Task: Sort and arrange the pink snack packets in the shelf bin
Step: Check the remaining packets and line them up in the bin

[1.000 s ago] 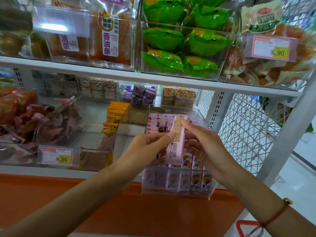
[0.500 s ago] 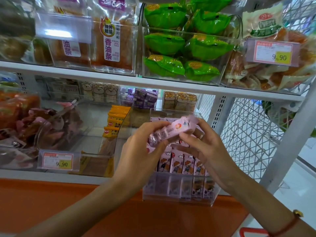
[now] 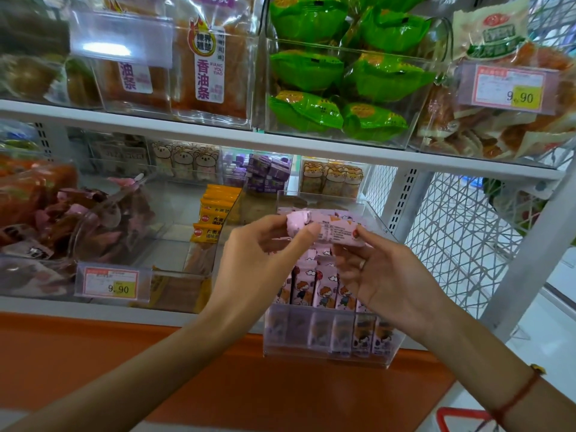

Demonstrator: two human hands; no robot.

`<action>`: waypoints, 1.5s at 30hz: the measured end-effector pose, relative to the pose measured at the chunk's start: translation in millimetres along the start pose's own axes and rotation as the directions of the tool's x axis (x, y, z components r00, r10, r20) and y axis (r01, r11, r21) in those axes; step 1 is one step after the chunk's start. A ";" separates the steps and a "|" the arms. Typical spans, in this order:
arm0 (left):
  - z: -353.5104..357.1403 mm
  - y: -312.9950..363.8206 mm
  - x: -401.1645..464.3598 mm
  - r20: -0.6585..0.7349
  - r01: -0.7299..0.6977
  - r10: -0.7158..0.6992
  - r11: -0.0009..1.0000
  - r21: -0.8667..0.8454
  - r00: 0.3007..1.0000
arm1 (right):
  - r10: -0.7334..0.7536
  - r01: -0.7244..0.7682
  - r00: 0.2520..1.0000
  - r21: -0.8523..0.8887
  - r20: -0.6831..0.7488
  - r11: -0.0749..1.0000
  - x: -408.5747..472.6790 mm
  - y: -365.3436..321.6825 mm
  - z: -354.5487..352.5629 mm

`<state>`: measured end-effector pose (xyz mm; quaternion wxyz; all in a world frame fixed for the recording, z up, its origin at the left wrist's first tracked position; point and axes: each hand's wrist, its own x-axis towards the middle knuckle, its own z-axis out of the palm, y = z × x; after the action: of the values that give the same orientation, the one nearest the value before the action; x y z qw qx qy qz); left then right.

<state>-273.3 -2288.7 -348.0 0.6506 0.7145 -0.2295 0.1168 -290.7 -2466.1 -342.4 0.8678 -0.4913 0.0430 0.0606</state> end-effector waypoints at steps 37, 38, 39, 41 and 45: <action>-12.1 -6.2 9.8 -0.006 -0.135 0.137 0.984 0.118 0.991 | -0.500 0.468 0.831 -0.795 0.246 0.387 7.6 7.4 -1.5; -15.5 -5.2 10.9 0.007 -0.143 0.143 0.983 0.117 0.990 | -0.490 0.465 0.832 -0.807 0.258 0.364 8.4 7.7 -3.5; -18.8 -4.6 11.7 0.028 -0.147 0.145 0.980 0.132 0.989 | -0.483 0.469 0.833 -0.809 0.271 0.355 9.2 8.5 -4.8; -23.4 -3.9 12.6 0.039 -0.181 0.176 0.966 0.184 0.984 | -0.473 0.470 0.837 -0.805 0.275 0.362 10.8 10.2 -7.0; -23.0 -3.6 16.5 -0.064 -0.263 0.289 0.928 0.262 0.955 | -0.448 0.364 0.832 -0.932 0.327 -0.004 15.1 15.6 -13.1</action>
<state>-254.2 -2268.8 -340.6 0.5430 0.7446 -0.2778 0.2714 -278.2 -2468.3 -364.4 0.3095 -0.9225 -0.1220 -0.1955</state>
